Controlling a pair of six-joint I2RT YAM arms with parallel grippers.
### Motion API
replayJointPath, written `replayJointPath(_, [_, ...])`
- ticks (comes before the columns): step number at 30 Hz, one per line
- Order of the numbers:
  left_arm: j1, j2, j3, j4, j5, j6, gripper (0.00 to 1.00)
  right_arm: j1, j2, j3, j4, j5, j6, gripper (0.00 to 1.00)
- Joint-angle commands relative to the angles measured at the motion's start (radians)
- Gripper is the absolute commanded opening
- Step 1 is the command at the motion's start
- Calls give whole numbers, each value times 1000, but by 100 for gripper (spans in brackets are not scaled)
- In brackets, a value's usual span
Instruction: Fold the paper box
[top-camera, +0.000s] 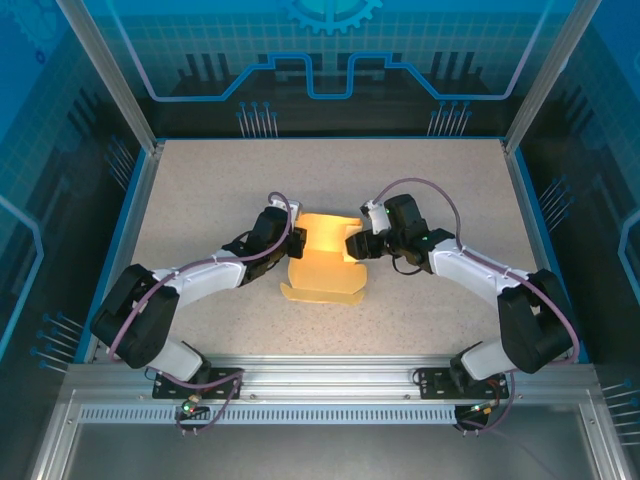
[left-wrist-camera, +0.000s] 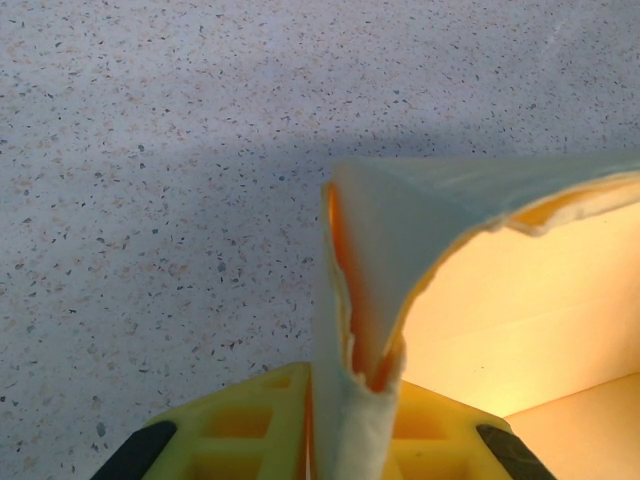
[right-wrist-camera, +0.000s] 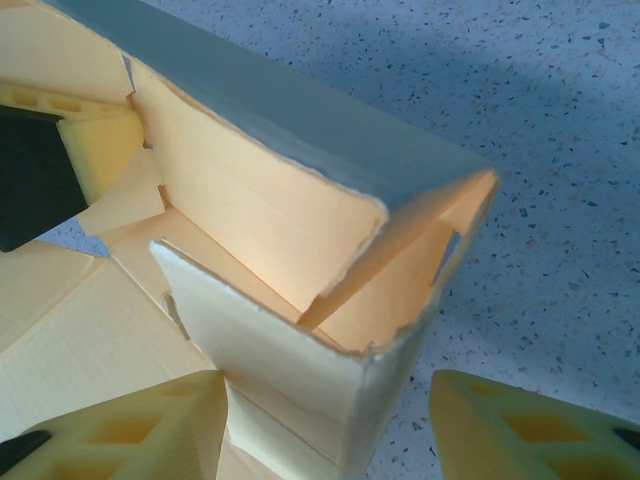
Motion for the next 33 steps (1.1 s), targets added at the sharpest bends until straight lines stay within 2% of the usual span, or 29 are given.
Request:
replayJointPath(1, [-13, -24, 27, 11, 17, -3, 15, -9, 27, 7, 23, 7, 11, 53])
replayJointPath(7, [-13, -24, 27, 12, 17, -4, 15, 19, 41, 8, 21, 77, 57, 46])
replayJointPath(11, [-13, -24, 27, 12, 18, -6, 15, 66, 53, 73, -61, 233, 71, 39])
replayJointPath(16, [-14, -24, 27, 15, 19, -8, 15, 132, 71, 122, -146, 402, 83, 35])
replayJointPath(33, [-14, -30, 20, 16, 18, -7, 15, 231, 170, 251, -377, 830, 114, 19])
